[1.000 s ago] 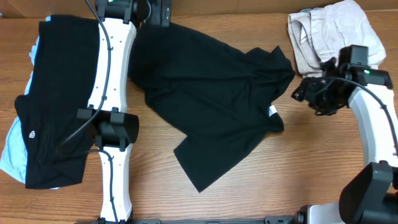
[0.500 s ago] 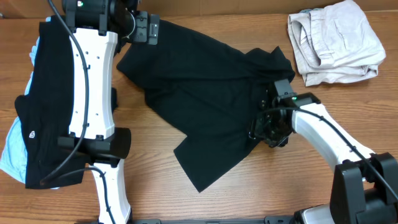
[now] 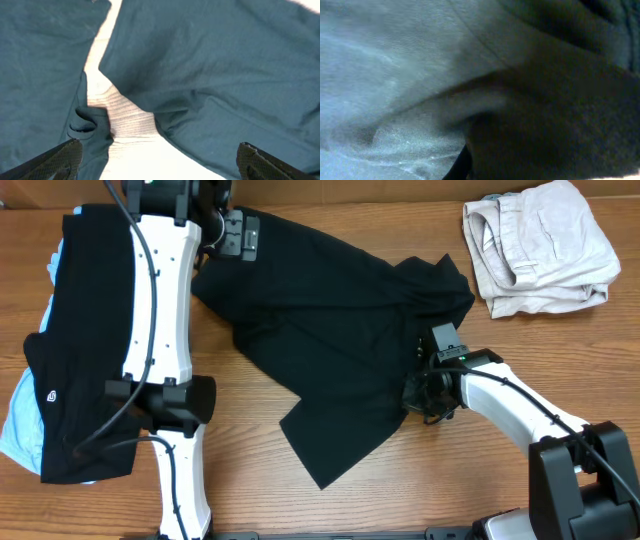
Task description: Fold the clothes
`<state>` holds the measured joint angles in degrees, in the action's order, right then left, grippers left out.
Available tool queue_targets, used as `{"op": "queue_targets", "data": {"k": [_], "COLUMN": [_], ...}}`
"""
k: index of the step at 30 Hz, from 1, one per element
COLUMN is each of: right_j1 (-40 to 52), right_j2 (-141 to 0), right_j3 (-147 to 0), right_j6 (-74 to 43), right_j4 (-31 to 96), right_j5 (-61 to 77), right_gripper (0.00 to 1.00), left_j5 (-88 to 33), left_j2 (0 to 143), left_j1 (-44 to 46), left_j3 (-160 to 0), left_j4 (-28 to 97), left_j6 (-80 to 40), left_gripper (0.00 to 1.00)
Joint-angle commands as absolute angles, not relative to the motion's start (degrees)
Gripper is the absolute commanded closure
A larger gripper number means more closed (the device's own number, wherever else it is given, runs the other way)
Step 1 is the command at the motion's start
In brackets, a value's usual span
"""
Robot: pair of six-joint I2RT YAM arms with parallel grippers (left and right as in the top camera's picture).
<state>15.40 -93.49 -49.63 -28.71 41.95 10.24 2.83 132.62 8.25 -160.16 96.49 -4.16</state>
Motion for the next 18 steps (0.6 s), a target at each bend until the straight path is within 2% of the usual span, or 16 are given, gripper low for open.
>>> {"op": "queue_targets", "data": {"k": [1, 8, 14, 17, 18], "right_j1": [11.94, -4.56, -18.61, -22.61, -23.35], "right_j2": [-92.29, -89.71, -89.56, -89.58, -89.58], "right_j3": [-49.67, -52.36, -52.62, -53.01, -53.3], "right_j6": [-30.28, -27.24, -24.49, -19.94, -18.81], "right_j4": [44.12, 53.6, 52.27, 51.29, 51.31], "right_j5": [7.01, 3.88, 6.11, 12.67, 14.46], "right_gripper": [0.96, 0.96, 0.96, 0.85, 0.77], "left_j5": [2.98, 2.9, 0.05, -1.78, -2.09], "left_j2": [134.52, 134.67, 134.69, 134.69, 134.69], "left_j1": [8.16, 8.32, 8.32, 8.64, 8.88], "left_j3": [-160.11, -160.11, -158.45, -156.24, -154.91], "left_j4": [96.79, 96.79, 96.79, 96.79, 96.79], "left_j6": [-4.69, -4.29, -4.25, -3.42, -2.92], "left_gripper": [0.0, 0.0, 0.0, 0.0, 0.0]}}
